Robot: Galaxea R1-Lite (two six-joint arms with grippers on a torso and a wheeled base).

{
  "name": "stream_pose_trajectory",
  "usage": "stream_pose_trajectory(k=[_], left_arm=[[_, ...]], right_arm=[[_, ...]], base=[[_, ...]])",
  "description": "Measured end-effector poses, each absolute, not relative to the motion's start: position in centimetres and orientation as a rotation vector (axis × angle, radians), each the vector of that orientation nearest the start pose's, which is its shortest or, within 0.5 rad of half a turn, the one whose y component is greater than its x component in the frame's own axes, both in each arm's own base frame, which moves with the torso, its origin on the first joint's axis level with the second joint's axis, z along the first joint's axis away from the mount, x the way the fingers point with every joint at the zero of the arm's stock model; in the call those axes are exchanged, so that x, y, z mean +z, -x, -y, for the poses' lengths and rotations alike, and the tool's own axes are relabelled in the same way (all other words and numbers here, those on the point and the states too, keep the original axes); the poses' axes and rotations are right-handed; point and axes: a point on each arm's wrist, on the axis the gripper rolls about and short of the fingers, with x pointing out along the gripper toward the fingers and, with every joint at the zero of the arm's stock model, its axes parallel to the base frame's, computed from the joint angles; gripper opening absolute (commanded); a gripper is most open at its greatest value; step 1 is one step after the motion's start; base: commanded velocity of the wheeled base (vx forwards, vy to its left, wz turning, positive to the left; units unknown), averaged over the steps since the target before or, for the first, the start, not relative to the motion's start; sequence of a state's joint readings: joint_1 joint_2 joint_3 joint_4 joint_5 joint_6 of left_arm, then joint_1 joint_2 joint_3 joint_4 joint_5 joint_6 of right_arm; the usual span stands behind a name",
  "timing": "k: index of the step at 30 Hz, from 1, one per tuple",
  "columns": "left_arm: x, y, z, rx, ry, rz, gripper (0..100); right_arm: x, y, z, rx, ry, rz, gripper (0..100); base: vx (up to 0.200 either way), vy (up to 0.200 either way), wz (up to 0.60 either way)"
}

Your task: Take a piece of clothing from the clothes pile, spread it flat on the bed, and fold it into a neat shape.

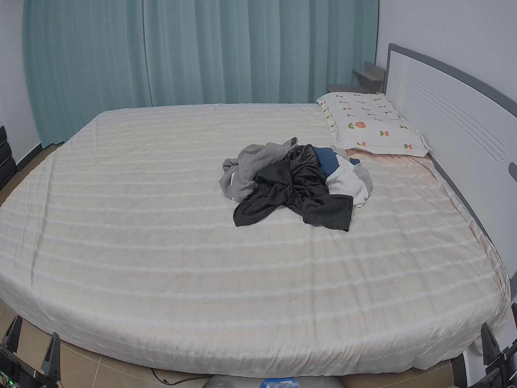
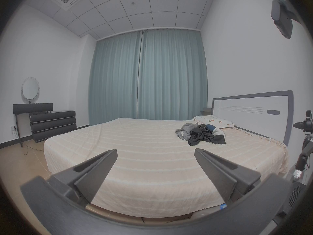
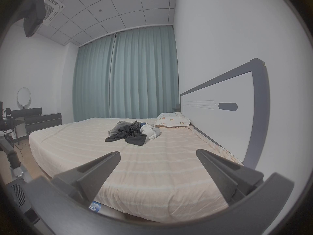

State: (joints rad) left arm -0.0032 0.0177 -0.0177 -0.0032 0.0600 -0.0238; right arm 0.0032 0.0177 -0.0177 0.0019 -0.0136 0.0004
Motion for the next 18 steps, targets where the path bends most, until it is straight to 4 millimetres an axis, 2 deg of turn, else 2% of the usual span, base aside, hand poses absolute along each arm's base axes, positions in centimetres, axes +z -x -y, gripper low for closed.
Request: stream_pose_trajectory(k=[13,15,18], left_arm=[[8.1,2.3,-0.2,0.062,0.034,0.005,100],[8.1,2.3,-0.2,0.062,0.035,0.005,100],[8.1,2.3,-0.2,0.062,0.035,0.005,100]], right_arm=[[8.2,2.3,0.0,0.010,0.017,0.001,100],[9.1,2.4,0.0,0.015,0.002,0.024,100],[11.5,2.7,0.0,0.030,-0.025,0.065,100]], base=[[0.000,0.000,0.00],[0.000,0.000,0.00],[0.000,0.000,0.00]])
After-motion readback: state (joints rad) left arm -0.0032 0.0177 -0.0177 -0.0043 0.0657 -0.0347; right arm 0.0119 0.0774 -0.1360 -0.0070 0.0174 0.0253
